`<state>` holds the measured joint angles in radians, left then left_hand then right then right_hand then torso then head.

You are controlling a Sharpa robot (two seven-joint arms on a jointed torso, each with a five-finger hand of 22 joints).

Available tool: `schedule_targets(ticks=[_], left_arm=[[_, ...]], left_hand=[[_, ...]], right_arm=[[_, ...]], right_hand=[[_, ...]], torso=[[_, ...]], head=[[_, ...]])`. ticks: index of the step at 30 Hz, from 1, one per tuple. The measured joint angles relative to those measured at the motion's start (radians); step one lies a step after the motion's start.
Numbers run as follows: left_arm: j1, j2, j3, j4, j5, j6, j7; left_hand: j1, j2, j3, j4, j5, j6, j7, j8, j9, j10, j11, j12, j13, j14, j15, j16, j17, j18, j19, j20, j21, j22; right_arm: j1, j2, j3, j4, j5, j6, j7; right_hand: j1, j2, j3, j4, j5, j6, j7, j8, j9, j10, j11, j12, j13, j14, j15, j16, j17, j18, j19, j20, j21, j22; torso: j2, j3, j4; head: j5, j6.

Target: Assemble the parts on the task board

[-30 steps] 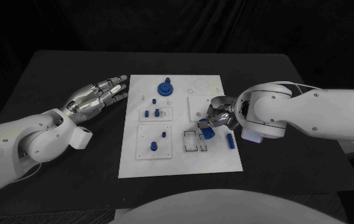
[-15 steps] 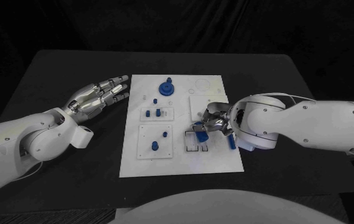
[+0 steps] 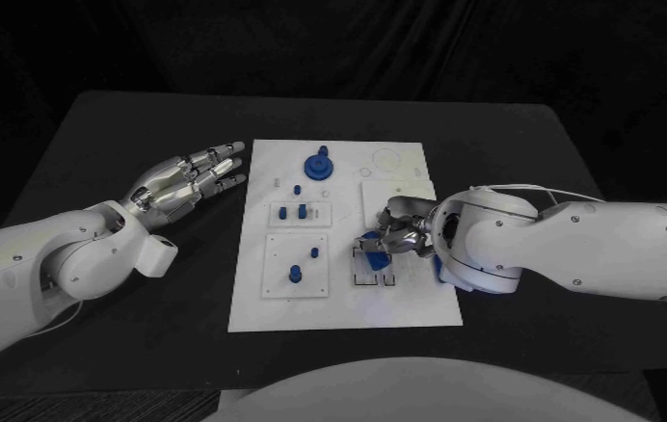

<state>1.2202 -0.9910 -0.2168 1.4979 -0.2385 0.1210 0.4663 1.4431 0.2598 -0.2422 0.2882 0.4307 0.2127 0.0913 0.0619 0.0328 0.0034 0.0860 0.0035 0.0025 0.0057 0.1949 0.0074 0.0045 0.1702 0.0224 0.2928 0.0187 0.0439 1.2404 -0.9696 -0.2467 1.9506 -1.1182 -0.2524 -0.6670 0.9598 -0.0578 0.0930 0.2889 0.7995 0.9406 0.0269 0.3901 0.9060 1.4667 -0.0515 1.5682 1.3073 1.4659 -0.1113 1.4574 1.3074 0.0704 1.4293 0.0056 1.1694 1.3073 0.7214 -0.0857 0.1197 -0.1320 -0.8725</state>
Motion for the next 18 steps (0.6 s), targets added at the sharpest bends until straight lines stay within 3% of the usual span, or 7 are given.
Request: schedule_targets(ticks=[6,9,11,15,18], left_arm=[[0.000,-0.005,0.000,0.003,0.000,0.000,-0.002],[0.000,-0.006,0.000,0.003,0.000,0.000,-0.003],[0.000,-0.006,0.000,0.003,0.000,0.000,-0.004],[0.000,-0.005,0.000,0.004,0.000,0.000,-0.005],[0.000,-0.005,0.000,0.004,0.000,0.000,-0.006]], left_hand=[[0.000,0.000,0.000,0.000,0.000,0.002,0.002,0.000,0.000,0.000,0.000,0.000,0.000,0.000,0.000,0.000,0.000,0.000,0.000,0.000,0.000,0.000],[0.000,0.000,0.000,0.000,0.000,0.004,0.004,0.000,0.000,0.000,0.000,0.000,0.000,0.004,0.004,0.000,0.001,0.000,0.000,0.000,0.000,0.001],[0.000,0.000,0.000,0.000,0.000,0.004,0.004,0.000,0.000,0.000,0.000,0.000,0.000,0.004,0.004,0.000,0.001,0.000,0.000,0.000,0.000,0.001],[0.000,0.000,0.000,0.000,0.000,0.004,0.004,0.002,0.000,0.000,0.000,0.000,0.000,0.004,0.004,0.000,0.001,0.000,0.000,0.000,0.000,0.001],[0.000,0.000,0.000,0.000,0.000,0.004,0.004,0.004,0.001,0.000,0.000,0.000,0.000,0.004,0.004,0.000,0.001,0.000,0.000,0.000,0.000,0.001]], right_arm=[[-0.002,-0.001,0.000,0.005,-0.009,0.006,-0.003],[-0.004,-0.002,0.000,0.008,-0.013,0.012,-0.005],[-0.004,-0.002,0.000,0.008,-0.015,0.016,-0.006],[-0.005,-0.003,0.001,0.008,-0.018,0.024,-0.006],[-0.006,-0.004,0.002,0.008,-0.020,0.029,-0.007]], right_hand=[[-0.006,0.001,-0.004,0.002,-0.021,-0.003,0.000,0.000,-0.001,0.000,0.000,0.000,0.000,0.000,0.000,-0.001,0.000,0.000,0.000,0.000,-0.008,0.000],[-0.017,0.007,-0.012,0.002,-0.056,-0.003,0.000,0.000,-0.004,0.000,0.000,0.000,0.000,0.000,0.000,-0.009,0.000,0.000,0.000,0.000,-0.013,0.000],[-0.027,0.009,-0.019,0.001,-0.107,-0.005,-0.002,0.000,-0.007,0.000,0.000,0.000,0.001,0.000,0.000,-0.009,0.000,0.000,0.000,0.000,-0.020,0.000],[-0.035,0.017,-0.029,0.002,-0.167,-0.007,-0.004,0.001,-0.012,0.000,0.000,0.000,0.001,0.000,0.000,-0.014,0.000,0.000,0.000,0.000,-0.024,0.000],[-0.050,0.023,-0.046,0.001,-0.244,-0.007,-0.004,0.001,-0.018,0.000,0.000,0.000,0.001,0.000,0.000,-0.014,0.000,0.000,0.000,0.000,-0.031,0.000]], torso=[[0.000,0.0000,0.0006],[0.000,-0.0001,0.0004],[0.000,-0.0003,0.0002],[0.000,-0.0003,-0.0004],[0.000,-0.0001,-0.0004]], head=[[0.006,0.000],[0.008,0.000],[0.009,0.000],[0.011,0.000],[0.012,0.000]])
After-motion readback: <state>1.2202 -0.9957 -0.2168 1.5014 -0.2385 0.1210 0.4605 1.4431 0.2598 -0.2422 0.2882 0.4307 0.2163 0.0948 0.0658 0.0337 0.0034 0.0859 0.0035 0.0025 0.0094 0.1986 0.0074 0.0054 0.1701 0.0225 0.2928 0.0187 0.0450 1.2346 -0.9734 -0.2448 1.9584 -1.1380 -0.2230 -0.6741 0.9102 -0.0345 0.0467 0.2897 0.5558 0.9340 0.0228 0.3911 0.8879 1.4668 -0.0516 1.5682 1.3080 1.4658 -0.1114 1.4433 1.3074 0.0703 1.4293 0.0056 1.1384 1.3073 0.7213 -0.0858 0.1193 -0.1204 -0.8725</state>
